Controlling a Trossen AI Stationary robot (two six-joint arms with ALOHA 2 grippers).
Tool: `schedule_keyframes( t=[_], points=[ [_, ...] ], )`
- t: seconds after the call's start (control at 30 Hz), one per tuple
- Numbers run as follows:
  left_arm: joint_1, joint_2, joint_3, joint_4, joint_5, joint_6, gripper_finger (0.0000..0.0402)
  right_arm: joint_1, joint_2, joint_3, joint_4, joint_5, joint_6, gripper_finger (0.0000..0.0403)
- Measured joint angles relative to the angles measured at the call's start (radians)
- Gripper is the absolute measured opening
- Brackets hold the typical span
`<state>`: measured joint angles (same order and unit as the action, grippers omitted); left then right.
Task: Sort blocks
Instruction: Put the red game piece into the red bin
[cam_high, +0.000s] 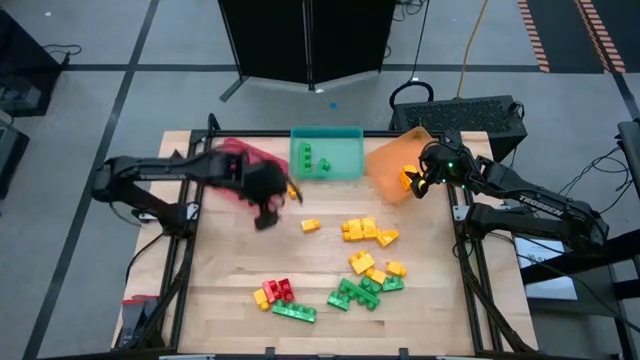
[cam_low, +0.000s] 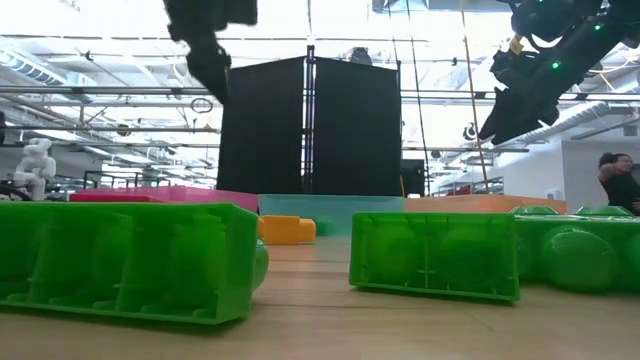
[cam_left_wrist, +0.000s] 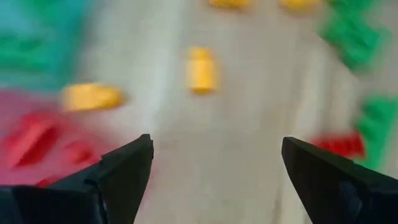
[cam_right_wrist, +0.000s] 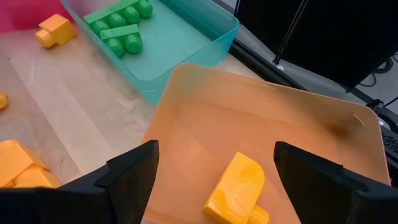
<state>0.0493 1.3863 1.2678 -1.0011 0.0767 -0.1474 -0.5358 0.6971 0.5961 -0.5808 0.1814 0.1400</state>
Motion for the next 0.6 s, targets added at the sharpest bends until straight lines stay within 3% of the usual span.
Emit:
schedule_keyframes(
  t=[0.13,0.3,0.43,0.6],
  points=[
    [-0.177,0.038,0.0,0.015,0.029,0.128,0.0356,0.0,0.0,0.0,0.0,0.0,0.012,0.0315],
    [-0.34,0.121,0.0,0.055,0.04,0.161,0.0356,0.0,0.0,0.0,0.0,-0.001,0.013,0.0315],
    [-0.416,0.17,-0.001,0.116,0.044,0.18,0.0356,0.0,0.0,0.0,0.001,-0.001,0.023,0.0315],
    [-0.464,0.216,-0.001,0.187,0.042,0.31,0.0356,0.0,0.0,0.0,0.009,0.0,0.032,0.0315]
  ],
)
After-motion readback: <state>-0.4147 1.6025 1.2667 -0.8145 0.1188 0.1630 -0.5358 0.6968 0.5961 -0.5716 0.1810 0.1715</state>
